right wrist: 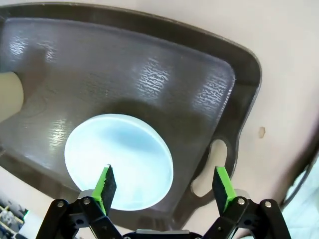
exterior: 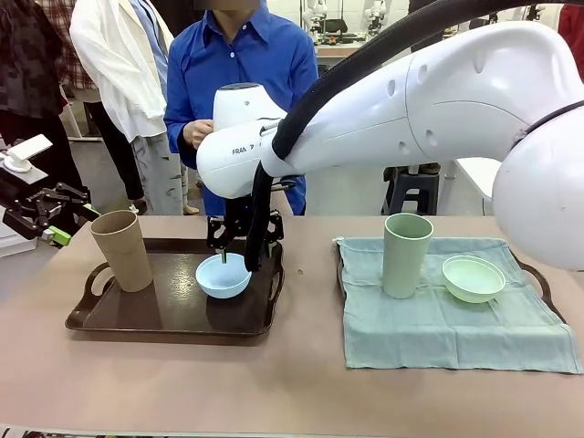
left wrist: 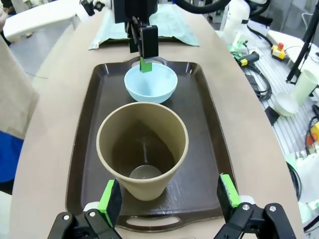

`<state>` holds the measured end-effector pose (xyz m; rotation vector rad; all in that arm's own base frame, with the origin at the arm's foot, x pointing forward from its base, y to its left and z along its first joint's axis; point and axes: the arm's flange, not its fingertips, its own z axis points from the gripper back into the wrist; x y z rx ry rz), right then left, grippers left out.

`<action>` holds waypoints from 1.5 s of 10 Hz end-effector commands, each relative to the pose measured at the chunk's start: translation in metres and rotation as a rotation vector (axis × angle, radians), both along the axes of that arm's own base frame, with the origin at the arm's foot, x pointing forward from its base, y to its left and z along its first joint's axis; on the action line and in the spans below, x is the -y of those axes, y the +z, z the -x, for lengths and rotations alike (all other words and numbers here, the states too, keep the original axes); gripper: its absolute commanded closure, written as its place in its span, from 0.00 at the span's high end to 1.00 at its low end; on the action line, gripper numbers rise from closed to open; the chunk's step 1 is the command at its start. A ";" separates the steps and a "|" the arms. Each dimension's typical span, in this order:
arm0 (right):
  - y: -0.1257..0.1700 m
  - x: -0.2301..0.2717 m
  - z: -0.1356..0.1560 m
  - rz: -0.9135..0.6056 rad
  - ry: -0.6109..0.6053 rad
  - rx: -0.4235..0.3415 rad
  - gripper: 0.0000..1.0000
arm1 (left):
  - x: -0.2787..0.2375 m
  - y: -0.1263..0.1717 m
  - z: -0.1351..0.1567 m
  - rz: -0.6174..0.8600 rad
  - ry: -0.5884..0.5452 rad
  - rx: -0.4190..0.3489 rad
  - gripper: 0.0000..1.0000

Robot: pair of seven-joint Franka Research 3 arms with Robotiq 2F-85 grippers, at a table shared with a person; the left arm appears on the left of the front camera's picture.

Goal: Set up a tray with a mat and arrange the tableware.
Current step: Pick up the Picnic Bowl and Reusable plastic cup from the Handle tray in front of the human's position and hold them in the air.

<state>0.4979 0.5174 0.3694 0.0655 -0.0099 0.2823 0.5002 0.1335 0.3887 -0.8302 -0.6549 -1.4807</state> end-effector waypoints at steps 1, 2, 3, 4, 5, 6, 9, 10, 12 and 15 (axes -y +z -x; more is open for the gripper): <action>0.003 -0.001 0.000 -0.009 -0.002 0.007 1.00 | -0.001 0.000 0.000 -0.004 0.008 0.005 1.00; -0.002 0.003 -0.006 -0.005 -0.078 -0.004 1.00 | 0.000 0.000 0.000 0.000 0.000 0.000 1.00; -0.010 0.005 -0.010 -0.034 -0.135 0.007 1.00 | 0.003 -0.007 -0.002 -0.009 0.029 0.014 1.00; -0.014 0.008 -0.014 -0.057 -0.197 0.016 1.00 | 0.005 -0.014 -0.003 -0.021 0.046 0.019 1.00; -0.015 0.009 -0.014 -0.046 -0.238 0.044 1.00 | 0.006 -0.020 -0.004 -0.013 0.056 0.020 1.00; -0.015 0.009 -0.013 -0.038 -0.242 0.039 1.00 | 0.007 -0.024 -0.002 -0.006 0.066 0.014 1.00; -0.017 0.007 -0.007 -0.035 -0.247 0.013 1.00 | 0.017 -0.038 -0.002 0.026 0.077 0.017 1.00; -0.018 0.006 -0.004 -0.034 -0.242 0.009 1.00 | 0.021 -0.043 -0.001 0.035 0.072 0.019 1.00; -0.022 0.005 0.001 -0.028 -0.238 -0.009 1.00 | 0.028 -0.050 -0.001 0.046 0.067 0.020 1.00; -0.029 0.007 0.007 -0.016 -0.241 -0.031 1.00 | 0.033 -0.057 -0.003 0.046 0.063 0.004 1.00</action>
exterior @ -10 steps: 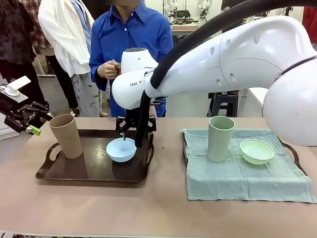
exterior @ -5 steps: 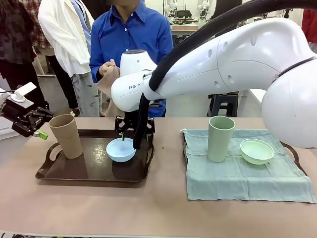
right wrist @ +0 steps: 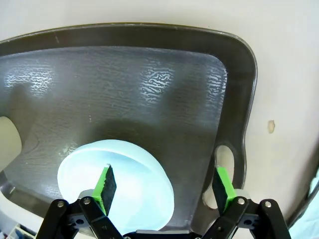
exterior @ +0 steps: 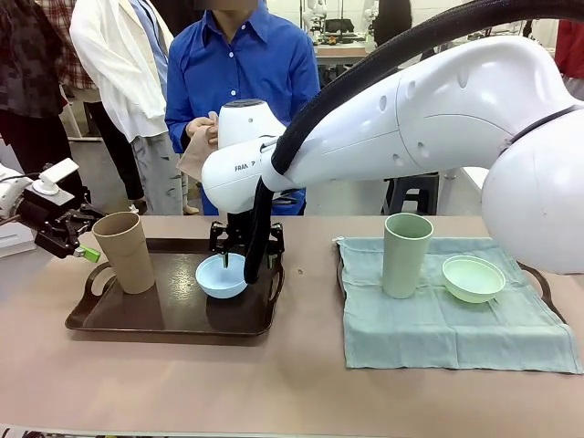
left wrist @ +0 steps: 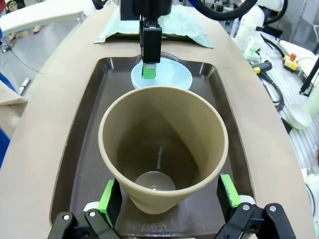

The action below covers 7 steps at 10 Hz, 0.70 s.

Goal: Set up a tray with a mat and arrange the tableware.
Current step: Pick up the Picnic Bowl and Reusable plastic cup from the Handle tray in front of the human's position and hold them in the air.

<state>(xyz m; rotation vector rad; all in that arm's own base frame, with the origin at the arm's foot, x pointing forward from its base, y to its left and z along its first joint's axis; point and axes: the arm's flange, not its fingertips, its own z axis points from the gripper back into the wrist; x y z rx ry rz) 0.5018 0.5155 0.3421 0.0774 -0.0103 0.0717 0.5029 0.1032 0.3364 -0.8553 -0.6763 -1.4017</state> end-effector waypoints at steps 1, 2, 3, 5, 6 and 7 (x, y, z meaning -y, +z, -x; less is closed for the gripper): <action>-0.002 0.006 0.013 -0.001 -0.029 -0.020 1.00 | 0.007 -0.008 -0.003 0.017 -0.003 0.045 1.00; -0.003 0.006 0.015 -0.002 -0.026 -0.019 1.00 | 0.011 -0.013 -0.005 0.024 -0.009 0.046 1.00; -0.004 0.006 0.016 -0.003 -0.025 -0.018 1.00 | 0.014 -0.018 -0.008 0.023 -0.009 0.037 1.00; -0.009 0.002 0.017 -0.003 -0.019 -0.022 1.00 | 0.017 -0.026 -0.014 0.034 -0.006 0.031 1.00; -0.010 0.001 0.017 -0.003 -0.016 -0.021 1.00 | 0.019 -0.029 -0.015 0.039 -0.008 0.033 1.00; -0.010 -0.001 0.018 -0.002 -0.013 -0.019 1.00 | 0.020 -0.032 -0.016 0.033 -0.006 0.030 1.00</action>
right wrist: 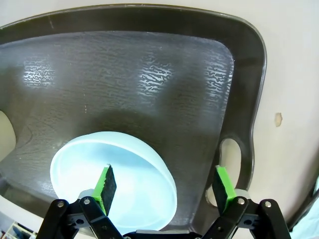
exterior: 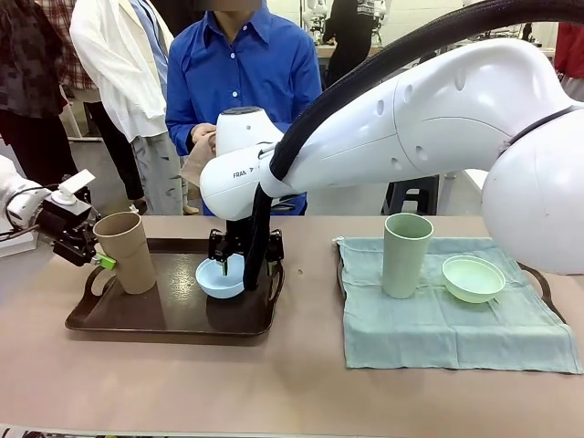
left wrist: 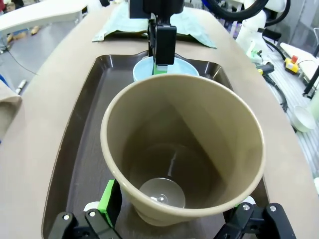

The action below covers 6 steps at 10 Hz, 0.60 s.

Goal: Set up a tray with a mat and arrange the tableware.
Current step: Pick up the Picnic Bowl and Reusable plastic cup from the Handle tray in front of the human's position and hold them in the air.

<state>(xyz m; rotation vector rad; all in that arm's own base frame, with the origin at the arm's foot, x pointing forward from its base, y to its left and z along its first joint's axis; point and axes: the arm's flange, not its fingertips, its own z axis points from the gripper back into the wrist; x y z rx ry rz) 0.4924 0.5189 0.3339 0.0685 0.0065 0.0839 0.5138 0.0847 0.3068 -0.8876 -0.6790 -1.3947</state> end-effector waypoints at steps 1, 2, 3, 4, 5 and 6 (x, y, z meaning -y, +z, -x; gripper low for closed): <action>-0.002 0.000 0.009 -0.008 -0.023 -0.001 1.00 | 0.002 -0.005 -0.006 0.017 0.006 0.043 1.00; -0.003 -0.002 0.009 -0.011 -0.021 0.002 1.00 | 0.003 -0.006 -0.006 0.018 0.005 0.040 1.00; -0.003 -0.002 0.008 -0.012 -0.016 0.011 1.00 | 0.005 -0.008 -0.006 0.020 -0.002 0.041 1.00; -0.003 -0.002 0.009 -0.010 -0.001 0.015 0.56 | 0.005 -0.008 -0.006 0.029 -0.004 0.043 0.65; -0.002 -0.003 0.012 -0.010 0.002 0.021 0.41 | 0.004 -0.007 -0.005 0.027 -0.002 0.045 0.46; 0.001 -0.002 0.013 -0.014 0.002 0.029 0.00 | 0.004 -0.007 -0.005 0.027 -0.001 0.045 0.11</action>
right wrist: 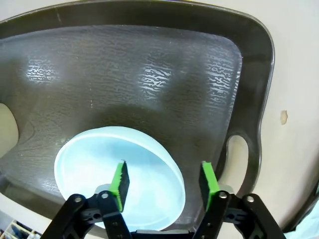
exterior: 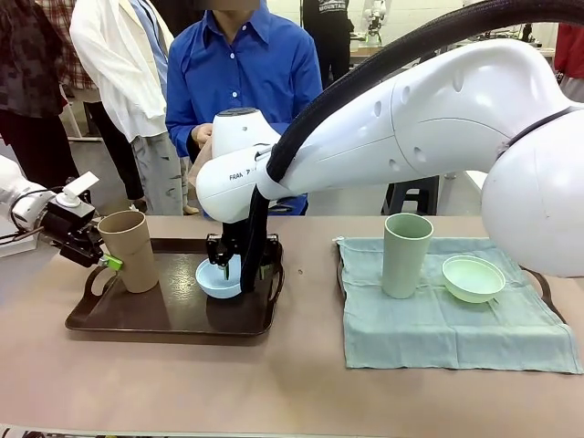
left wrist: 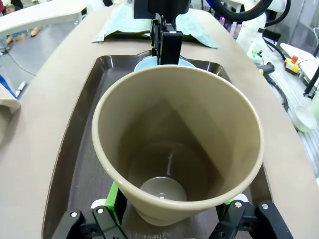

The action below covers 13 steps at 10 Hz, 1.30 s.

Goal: Set up a tray with a mat and arrange the tableware.
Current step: Pick up the Picnic Bowl and Reusable plastic cup from the Handle tray in front of the human's position and hold them in the air.

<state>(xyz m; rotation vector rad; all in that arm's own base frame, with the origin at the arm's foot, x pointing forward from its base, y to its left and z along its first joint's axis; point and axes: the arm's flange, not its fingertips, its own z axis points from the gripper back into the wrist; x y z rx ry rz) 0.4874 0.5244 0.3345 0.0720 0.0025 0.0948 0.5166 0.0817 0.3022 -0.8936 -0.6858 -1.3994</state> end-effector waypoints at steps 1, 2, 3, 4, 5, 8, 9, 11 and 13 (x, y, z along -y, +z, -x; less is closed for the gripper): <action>0.003 0.005 0.009 -0.013 -0.008 0.031 0.00 | 0.001 -0.001 -0.002 0.019 0.004 0.044 0.00; 0.005 0.006 0.011 -0.007 -0.009 0.038 0.00 | 0.000 -0.001 -0.003 0.018 0.001 0.046 0.00; 0.010 0.007 0.014 0.000 -0.011 0.050 0.12 | -0.001 -0.001 -0.003 0.015 0.003 0.045 0.00; 0.015 0.010 0.017 -0.001 -0.016 0.062 0.01 | -0.001 -0.001 -0.003 0.012 0.004 0.041 0.31; 0.022 0.013 0.020 -0.001 -0.020 0.074 0.00 | -0.001 -0.003 -0.002 0.010 0.006 0.035 0.31; 0.022 0.016 0.017 -0.009 -0.013 0.064 0.00 | 0.000 -0.004 -0.003 0.007 0.007 0.026 0.00; 0.020 0.017 0.016 -0.013 -0.010 0.057 0.00 | -0.001 -0.004 -0.004 0.005 0.009 0.024 0.00; 0.021 0.021 0.015 -0.025 -0.006 0.052 0.00 | -0.001 -0.003 -0.004 0.001 0.009 0.022 0.30; 0.033 0.021 0.018 -0.070 0.005 0.044 0.00 | -0.002 0.019 0.005 0.026 0.006 0.026 0.00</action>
